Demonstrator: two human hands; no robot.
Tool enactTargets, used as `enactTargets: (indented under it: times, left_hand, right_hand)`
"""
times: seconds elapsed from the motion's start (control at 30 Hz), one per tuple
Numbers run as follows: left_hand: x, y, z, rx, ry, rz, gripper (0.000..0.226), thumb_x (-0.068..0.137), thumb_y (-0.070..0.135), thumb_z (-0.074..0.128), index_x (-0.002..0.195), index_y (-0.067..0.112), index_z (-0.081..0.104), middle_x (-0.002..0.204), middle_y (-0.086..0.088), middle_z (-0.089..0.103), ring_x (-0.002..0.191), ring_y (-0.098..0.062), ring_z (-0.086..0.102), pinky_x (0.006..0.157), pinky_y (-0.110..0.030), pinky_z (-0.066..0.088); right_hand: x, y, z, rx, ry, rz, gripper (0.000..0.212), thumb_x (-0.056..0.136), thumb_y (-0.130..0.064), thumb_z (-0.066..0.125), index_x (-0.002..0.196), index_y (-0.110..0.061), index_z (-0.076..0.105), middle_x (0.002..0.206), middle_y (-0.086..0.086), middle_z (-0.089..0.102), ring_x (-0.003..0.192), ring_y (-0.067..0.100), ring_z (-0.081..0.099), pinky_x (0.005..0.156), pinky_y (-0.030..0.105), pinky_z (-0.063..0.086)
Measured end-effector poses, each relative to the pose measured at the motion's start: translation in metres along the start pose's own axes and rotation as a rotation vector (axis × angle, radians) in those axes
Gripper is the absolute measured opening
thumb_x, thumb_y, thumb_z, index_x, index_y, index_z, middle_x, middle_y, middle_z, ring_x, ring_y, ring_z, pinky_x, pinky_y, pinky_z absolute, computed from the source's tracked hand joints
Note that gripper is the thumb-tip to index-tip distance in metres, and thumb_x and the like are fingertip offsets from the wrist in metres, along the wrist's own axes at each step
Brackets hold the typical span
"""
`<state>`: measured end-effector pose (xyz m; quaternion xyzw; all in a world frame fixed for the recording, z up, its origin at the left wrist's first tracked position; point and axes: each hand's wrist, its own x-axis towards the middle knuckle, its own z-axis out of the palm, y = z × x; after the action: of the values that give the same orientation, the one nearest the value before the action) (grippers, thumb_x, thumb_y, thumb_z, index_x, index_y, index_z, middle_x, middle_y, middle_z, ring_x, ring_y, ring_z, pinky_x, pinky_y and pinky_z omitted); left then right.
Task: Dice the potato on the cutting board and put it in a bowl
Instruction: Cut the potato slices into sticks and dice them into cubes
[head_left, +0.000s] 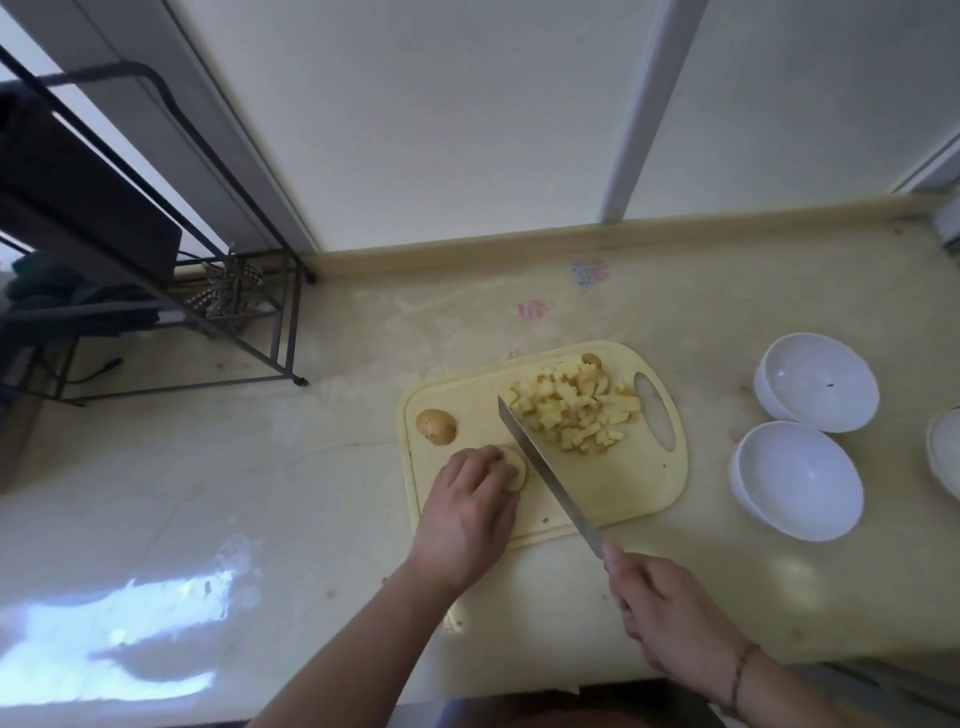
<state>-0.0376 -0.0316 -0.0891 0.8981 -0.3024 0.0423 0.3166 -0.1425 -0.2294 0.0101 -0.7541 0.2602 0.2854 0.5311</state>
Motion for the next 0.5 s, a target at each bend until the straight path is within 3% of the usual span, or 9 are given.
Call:
enactTargets:
  times: [0.23, 0.5]
  left_hand:
    - [0.010, -0.001, 0.002, -0.057, 0.019, 0.089, 0.016, 0.085, 0.002, 0.070, 0.100, 0.002, 0.072, 0.109, -0.009, 0.067, 0.102, -0.031, 0.061, 0.091, -0.040, 0.050]
    - [0.012, -0.002, 0.002, -0.138, 0.007, 0.045, 0.015, 0.083, 0.001, 0.072, 0.098, 0.003, 0.073, 0.105, -0.006, 0.067, 0.104, -0.027, 0.061, 0.090, -0.032, 0.051]
  right_hand:
    - [0.001, 0.007, 0.002, -0.184, 0.053, -0.141, 0.061, 0.074, -0.077, 0.030, 0.061, -0.018, 0.040, 0.052, -0.003, 0.039, 0.050, 0.010, 0.035, 0.055, 0.029, 0.034]
    - [-0.002, 0.015, 0.006, -0.244, 0.069, -0.147, 0.071, 0.075, -0.082, 0.021, 0.061, -0.015, 0.042, 0.053, 0.002, 0.044, 0.049, 0.007, 0.041, 0.058, 0.034, 0.042]
